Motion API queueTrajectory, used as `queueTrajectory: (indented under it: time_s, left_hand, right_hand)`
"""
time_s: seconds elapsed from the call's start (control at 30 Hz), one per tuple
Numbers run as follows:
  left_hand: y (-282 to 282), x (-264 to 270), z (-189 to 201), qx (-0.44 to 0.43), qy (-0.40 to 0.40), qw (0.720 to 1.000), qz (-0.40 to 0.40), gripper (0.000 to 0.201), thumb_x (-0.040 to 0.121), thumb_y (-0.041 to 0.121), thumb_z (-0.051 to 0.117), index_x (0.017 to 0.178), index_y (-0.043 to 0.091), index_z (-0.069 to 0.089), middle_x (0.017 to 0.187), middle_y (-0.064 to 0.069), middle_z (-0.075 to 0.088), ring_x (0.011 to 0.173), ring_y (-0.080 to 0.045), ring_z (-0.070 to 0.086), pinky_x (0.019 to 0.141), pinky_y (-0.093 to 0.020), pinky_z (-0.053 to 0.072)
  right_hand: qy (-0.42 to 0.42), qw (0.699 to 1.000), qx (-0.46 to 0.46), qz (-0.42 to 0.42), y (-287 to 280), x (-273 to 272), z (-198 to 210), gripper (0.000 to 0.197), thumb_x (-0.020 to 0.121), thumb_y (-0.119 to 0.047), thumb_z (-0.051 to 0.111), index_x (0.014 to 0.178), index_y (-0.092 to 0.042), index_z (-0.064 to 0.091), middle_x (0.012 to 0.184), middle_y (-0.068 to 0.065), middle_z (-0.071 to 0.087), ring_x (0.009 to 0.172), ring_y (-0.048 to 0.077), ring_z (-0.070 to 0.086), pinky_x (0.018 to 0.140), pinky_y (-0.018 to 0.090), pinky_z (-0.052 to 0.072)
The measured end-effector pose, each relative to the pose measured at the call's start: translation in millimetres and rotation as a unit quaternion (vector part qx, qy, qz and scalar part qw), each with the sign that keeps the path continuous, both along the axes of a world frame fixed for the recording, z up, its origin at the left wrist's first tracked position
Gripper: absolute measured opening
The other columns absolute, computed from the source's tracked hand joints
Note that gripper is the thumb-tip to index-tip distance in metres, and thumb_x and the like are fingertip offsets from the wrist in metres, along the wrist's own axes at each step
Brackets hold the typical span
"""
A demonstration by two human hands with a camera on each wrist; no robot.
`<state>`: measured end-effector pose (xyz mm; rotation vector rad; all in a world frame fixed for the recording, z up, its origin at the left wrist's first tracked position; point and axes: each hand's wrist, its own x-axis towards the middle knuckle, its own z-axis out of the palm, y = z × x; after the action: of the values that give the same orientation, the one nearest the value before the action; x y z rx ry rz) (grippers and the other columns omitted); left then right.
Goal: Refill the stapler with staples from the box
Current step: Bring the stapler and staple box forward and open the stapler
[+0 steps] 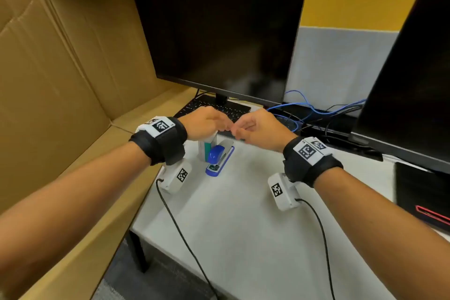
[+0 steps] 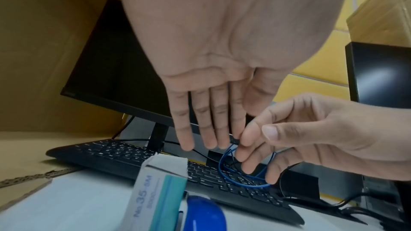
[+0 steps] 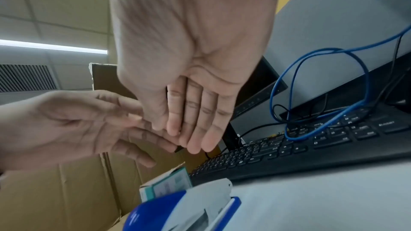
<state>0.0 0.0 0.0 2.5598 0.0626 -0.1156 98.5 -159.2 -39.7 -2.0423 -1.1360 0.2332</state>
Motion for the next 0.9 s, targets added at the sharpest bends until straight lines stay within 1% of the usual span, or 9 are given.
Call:
queueTrajectory:
  time_s: [0.13, 0.23, 0.3, 0.37, 0.5, 0.57, 0.7, 0.8, 0.9]
  left_hand:
    - [10, 1, -12, 0.104, 0.007, 0.995, -0.005, 0.039, 0.091, 0.005, 0.052, 0.127, 0.017, 0.064, 0.134, -0.003, 0.062, 0.123, -0.019, 0.055, 0.101, -0.031, 0.043]
    - [25, 9, -26, 0.182, -0.007, 0.983, 0.012, 0.045, 0.086, 0.012, 0.063, 0.13, 0.022, 0.06, 0.14, -0.003, 0.054, 0.131, -0.023, 0.049, 0.109, -0.04, 0.043]
    - [32, 11, -35, 0.208, -0.001, 0.978, 0.021, 0.057, 0.083, 0.015, 0.069, 0.137, 0.021, 0.053, 0.145, -0.003, 0.05, 0.134, -0.025, 0.046, 0.109, -0.041, 0.043]
    - [39, 12, -42, 0.21, 0.016, 0.977, 0.021, 0.067, 0.079, 0.017, 0.074, 0.14, 0.021, 0.048, 0.142, -0.005, 0.053, 0.13, -0.026, 0.05, 0.104, -0.04, 0.048]
    - [46, 11, -52, 0.189, 0.014, 0.981, 0.037, 0.066, 0.076, 0.018, 0.076, 0.136, 0.025, 0.051, 0.131, -0.005, 0.061, 0.122, -0.027, 0.055, 0.095, -0.04, 0.052]
    - [45, 10, -55, 0.193, 0.007, 0.98, 0.039, 0.065, 0.076, 0.017, 0.076, 0.136, 0.026, 0.051, 0.131, -0.004, 0.06, 0.124, -0.027, 0.053, 0.095, -0.041, 0.051]
    - [37, 11, -53, 0.203, 0.024, 0.979, 0.018, 0.066, 0.075, 0.016, 0.078, 0.135, 0.026, 0.051, 0.136, -0.005, 0.057, 0.126, -0.028, 0.054, 0.096, -0.044, 0.054]
    - [24, 10, -53, 0.205, 0.012, 0.979, 0.007, 0.066, 0.075, 0.023, 0.079, 0.135, 0.025, 0.051, 0.139, -0.004, 0.055, 0.125, -0.026, 0.052, 0.096, -0.038, 0.051]
    - [0, 8, -54, 0.185, 0.008, 0.983, -0.012, 0.068, 0.076, 0.027, 0.08, 0.137, 0.021, 0.052, 0.139, -0.003, 0.056, 0.124, -0.025, 0.053, 0.096, -0.037, 0.051]
  right_hand:
    - [-0.004, 0.999, -0.032, -0.004, 6, -4, -13, 0.021, 0.09, -0.014, 0.069, 0.109, -0.01, 0.075, 0.105, 0.008, 0.076, 0.094, 0.02, 0.071, 0.087, 0.036, 0.06]
    - [-0.01, 0.999, -0.046, 0.001, 16, -9, -20, 0.023, 0.087, -0.016, 0.073, 0.109, -0.011, 0.075, 0.105, 0.006, 0.076, 0.094, 0.018, 0.072, 0.089, 0.036, 0.059]
    - [-0.031, 0.998, -0.061, 0.003, 24, -14, -24, 0.024, 0.084, -0.019, 0.076, 0.107, -0.013, 0.075, 0.103, 0.003, 0.075, 0.094, 0.016, 0.071, 0.088, 0.038, 0.059]
    - [-0.045, 0.996, -0.072, -0.002, 34, -19, -29, 0.023, 0.081, -0.023, 0.078, 0.104, -0.017, 0.076, 0.103, 0.0, 0.074, 0.097, 0.017, 0.068, 0.089, 0.039, 0.058]
    - [-0.093, 0.987, -0.129, 0.012, 45, -32, -38, 0.033, 0.075, -0.05, 0.076, 0.102, -0.031, 0.074, 0.106, -0.005, 0.071, 0.102, 0.017, 0.061, 0.09, 0.041, 0.051]
    - [-0.115, 0.981, -0.152, 0.021, 44, -36, -40, 0.034, 0.075, -0.047, 0.076, 0.102, -0.027, 0.074, 0.106, -0.002, 0.07, 0.1, 0.018, 0.06, 0.087, 0.037, 0.052]
    - [-0.128, 0.981, -0.144, 0.019, 30, -35, -39, 0.027, 0.076, -0.035, 0.08, 0.097, -0.021, 0.074, 0.105, 0.0, 0.07, 0.094, 0.018, 0.06, 0.079, 0.027, 0.05]
    - [-0.147, 0.974, -0.173, 0.01, 12, -34, -38, 0.026, 0.077, -0.031, 0.077, 0.101, -0.021, 0.074, 0.109, 0.001, 0.069, 0.098, 0.019, 0.06, 0.085, 0.029, 0.052]
    - [-0.146, 0.97, -0.195, -0.003, -19, -37, -34, 0.027, 0.076, -0.037, 0.076, 0.101, -0.025, 0.074, 0.112, -0.001, 0.068, 0.103, 0.018, 0.056, 0.092, 0.035, 0.052]
